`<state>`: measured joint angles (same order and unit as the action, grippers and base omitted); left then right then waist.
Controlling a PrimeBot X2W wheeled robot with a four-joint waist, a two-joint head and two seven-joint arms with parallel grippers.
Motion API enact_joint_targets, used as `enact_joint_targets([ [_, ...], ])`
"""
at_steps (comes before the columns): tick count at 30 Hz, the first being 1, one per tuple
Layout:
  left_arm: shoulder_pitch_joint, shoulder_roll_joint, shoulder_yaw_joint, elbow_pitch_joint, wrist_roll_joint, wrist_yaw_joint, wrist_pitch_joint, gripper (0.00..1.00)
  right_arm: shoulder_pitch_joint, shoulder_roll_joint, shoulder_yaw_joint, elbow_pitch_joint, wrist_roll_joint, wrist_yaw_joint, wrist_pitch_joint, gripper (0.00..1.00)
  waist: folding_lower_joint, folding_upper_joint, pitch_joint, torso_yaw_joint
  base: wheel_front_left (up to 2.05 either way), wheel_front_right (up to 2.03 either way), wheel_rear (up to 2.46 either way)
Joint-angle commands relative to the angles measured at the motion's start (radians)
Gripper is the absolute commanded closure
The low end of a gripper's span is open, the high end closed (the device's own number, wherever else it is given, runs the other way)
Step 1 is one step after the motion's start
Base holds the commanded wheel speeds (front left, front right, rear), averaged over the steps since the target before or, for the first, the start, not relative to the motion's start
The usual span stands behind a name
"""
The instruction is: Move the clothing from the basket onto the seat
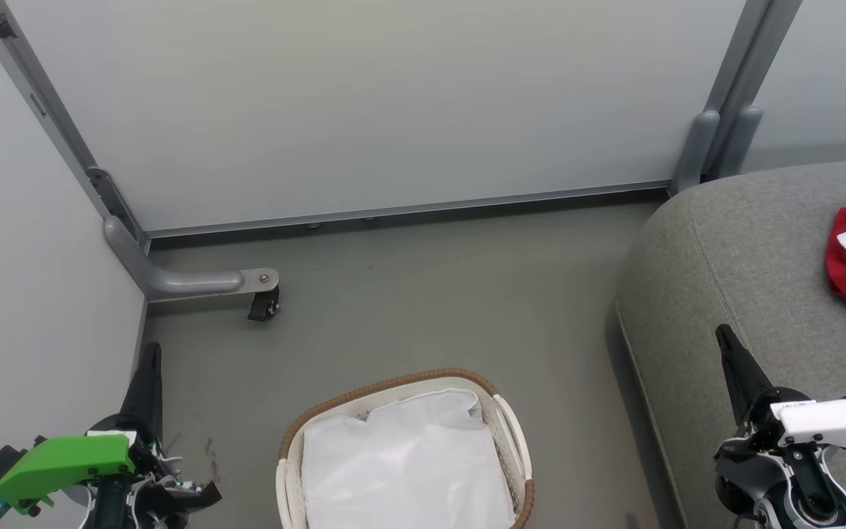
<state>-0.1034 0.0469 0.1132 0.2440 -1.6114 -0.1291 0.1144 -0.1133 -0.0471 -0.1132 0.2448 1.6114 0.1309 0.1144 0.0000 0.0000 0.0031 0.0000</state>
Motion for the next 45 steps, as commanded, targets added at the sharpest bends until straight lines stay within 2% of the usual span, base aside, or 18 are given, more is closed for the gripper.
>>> enact_joint_targets([
  [1,-0.01,0.006,0.002,-0.001,-0.003,-0.003,0.003,1.0,0.011,-0.006,-0.002,-0.002,0.003,0.0,0.003,1.0,0.0,0.0,0.0,0.0,0.0,0.0,0.0],
  [45,-0.01,0.006,0.002,0.0,-0.003,-0.003,0.003,1.0,0.011,-0.006,-0.002,-0.002,0.003,0.0,0.003,1.0,0.0,0.0,0.0,0.0,0.0,0.0,0.0],
])
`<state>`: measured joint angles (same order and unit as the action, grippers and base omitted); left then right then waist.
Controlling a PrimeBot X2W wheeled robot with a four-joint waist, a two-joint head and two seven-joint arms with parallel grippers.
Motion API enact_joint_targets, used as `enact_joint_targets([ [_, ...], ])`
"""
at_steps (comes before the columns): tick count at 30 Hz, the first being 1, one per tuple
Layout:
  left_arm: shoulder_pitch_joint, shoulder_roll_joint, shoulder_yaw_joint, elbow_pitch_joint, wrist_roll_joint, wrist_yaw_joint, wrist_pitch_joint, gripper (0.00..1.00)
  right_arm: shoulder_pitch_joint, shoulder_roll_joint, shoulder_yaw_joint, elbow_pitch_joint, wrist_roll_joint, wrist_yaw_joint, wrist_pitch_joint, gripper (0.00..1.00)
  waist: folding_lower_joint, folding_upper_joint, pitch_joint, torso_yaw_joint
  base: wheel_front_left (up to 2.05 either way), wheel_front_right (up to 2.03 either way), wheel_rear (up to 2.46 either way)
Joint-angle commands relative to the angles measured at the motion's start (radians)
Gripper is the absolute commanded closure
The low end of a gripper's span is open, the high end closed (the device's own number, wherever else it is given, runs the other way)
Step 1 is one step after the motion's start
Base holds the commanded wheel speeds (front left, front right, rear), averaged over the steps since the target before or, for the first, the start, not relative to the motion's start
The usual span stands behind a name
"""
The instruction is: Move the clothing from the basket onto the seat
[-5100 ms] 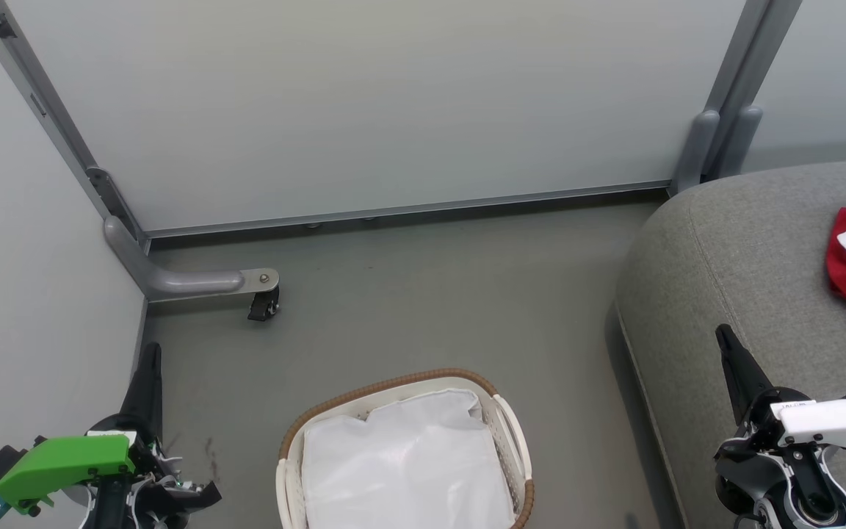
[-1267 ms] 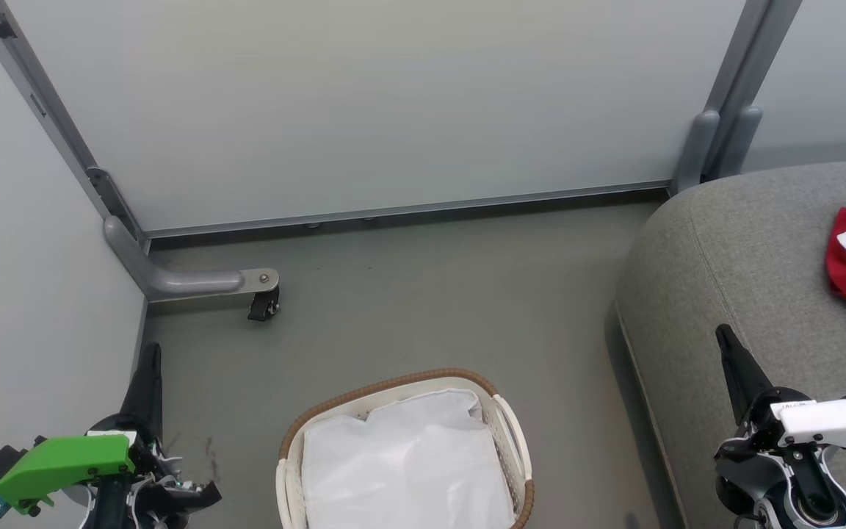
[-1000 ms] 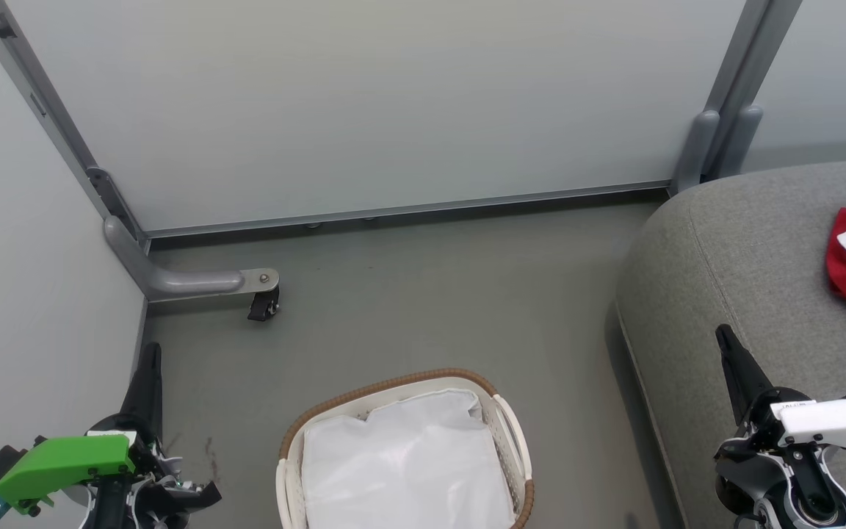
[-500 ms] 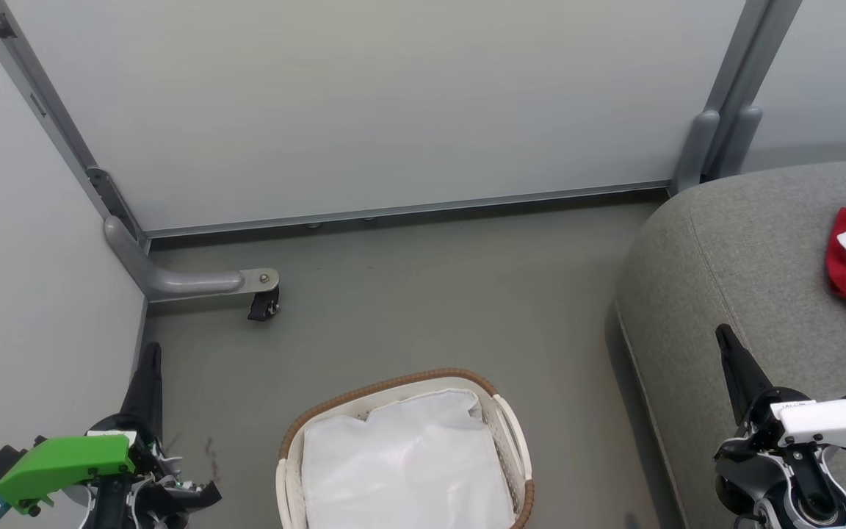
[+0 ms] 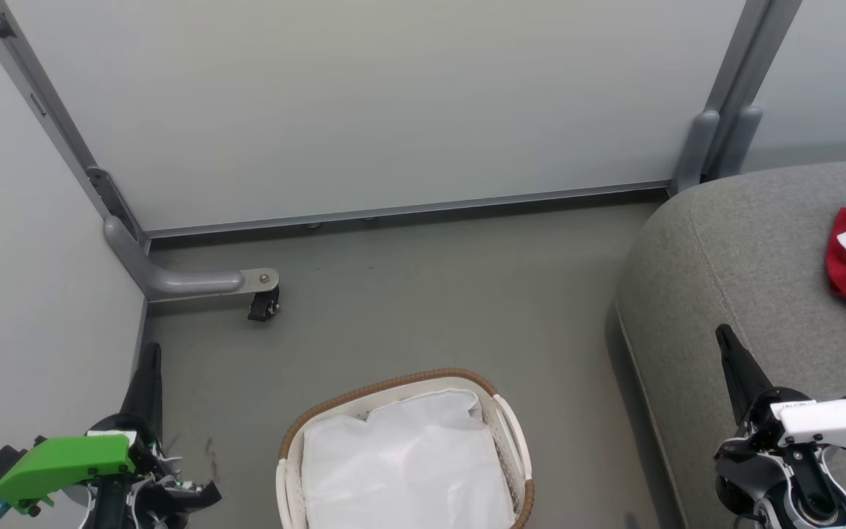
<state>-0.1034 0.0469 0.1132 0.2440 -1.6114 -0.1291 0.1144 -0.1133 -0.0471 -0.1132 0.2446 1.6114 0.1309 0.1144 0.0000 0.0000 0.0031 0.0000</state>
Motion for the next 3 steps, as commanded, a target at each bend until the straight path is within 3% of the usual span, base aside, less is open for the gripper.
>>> enact_joint_targets([
  [1,-0.01,0.006,0.002,0.0,-0.003,-0.003,0.003,1.0,0.011,-0.006,-0.002,-0.002,0.003,0.0,0.003,1.0,0.0,0.0,0.0,0.0,0.0,0.0,0.0],
  [3,-0.01,0.006,0.002,-0.001,-0.003,-0.003,0.003,1.0,0.011,-0.006,-0.002,-0.002,0.003,0.0,0.003,1.0,0.0,0.0,0.0,0.0,0.0,0.0,0.0],
])
